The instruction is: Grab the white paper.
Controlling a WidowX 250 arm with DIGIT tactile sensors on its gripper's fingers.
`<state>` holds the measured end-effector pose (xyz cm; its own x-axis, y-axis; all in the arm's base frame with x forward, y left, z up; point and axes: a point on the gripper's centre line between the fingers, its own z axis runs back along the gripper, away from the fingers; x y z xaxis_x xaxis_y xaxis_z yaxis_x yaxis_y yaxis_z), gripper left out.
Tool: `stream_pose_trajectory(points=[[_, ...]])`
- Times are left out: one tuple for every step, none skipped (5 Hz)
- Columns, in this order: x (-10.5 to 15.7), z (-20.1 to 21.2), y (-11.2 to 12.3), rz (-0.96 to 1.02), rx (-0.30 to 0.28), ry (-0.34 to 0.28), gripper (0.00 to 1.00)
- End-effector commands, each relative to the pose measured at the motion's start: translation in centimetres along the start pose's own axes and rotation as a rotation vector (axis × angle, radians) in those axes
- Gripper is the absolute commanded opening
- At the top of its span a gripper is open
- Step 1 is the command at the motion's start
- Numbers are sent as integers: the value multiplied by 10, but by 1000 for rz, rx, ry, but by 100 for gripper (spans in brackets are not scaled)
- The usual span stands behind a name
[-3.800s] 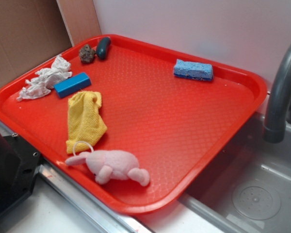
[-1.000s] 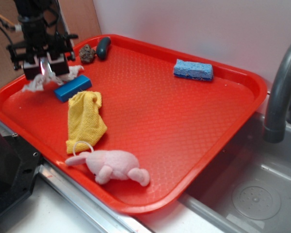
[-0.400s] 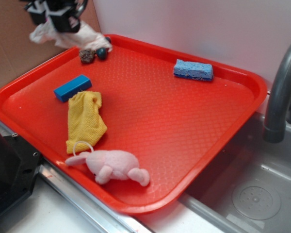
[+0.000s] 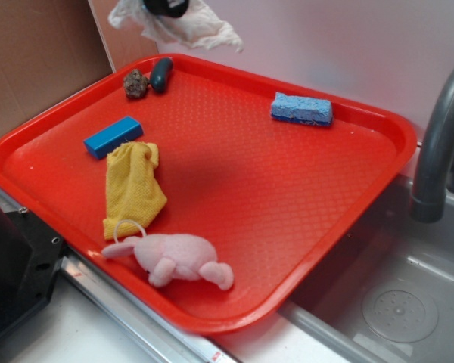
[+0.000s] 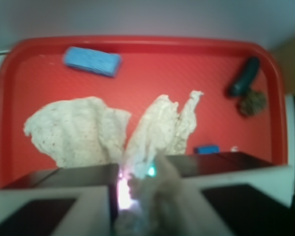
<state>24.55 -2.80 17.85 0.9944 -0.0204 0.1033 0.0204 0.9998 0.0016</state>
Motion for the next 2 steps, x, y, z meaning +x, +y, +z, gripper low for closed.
stream_pose_trajectory(points=[[-23, 33, 20, 2, -27, -89, 0], [-48, 46, 27, 72, 71, -153, 0]])
